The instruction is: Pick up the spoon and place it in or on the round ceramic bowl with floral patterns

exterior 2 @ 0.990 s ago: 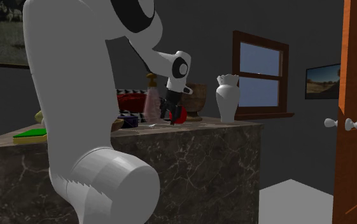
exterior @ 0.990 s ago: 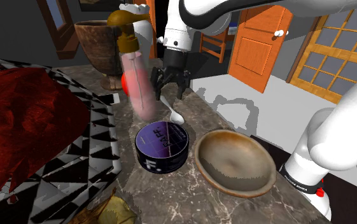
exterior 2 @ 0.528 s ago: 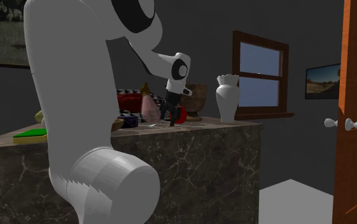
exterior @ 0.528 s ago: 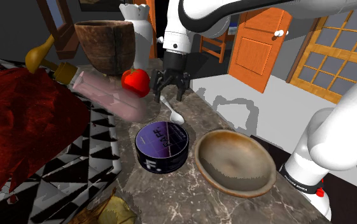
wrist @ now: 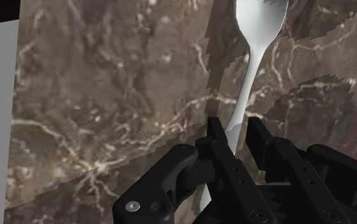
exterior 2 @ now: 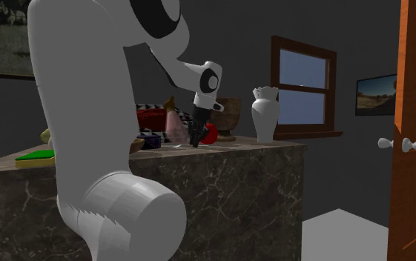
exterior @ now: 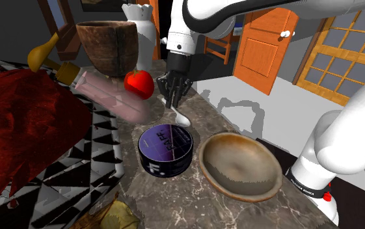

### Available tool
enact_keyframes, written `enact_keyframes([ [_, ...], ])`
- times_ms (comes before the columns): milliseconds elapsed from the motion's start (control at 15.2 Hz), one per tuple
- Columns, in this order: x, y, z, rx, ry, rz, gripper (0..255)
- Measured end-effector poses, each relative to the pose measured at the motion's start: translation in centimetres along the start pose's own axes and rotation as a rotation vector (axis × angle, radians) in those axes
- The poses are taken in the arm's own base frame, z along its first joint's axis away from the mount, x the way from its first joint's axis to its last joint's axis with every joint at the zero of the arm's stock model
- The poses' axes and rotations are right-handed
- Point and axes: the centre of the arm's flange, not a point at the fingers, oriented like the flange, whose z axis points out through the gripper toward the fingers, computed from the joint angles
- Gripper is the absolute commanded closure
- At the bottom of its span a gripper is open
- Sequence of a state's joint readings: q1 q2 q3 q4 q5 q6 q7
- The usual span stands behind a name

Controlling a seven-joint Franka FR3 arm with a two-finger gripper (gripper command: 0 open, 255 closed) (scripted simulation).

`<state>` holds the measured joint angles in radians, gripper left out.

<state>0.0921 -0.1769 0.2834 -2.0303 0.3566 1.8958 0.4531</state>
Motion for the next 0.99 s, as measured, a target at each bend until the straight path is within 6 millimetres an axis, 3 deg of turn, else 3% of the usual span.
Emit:
enact_keyframes([
  [330, -0.1, -0.1, -0.6, 0.000, 0.000, 0.000, 255],
  [990, -0.5, -1.6, -5.5, 0.000, 0.000, 0.000, 255],
])
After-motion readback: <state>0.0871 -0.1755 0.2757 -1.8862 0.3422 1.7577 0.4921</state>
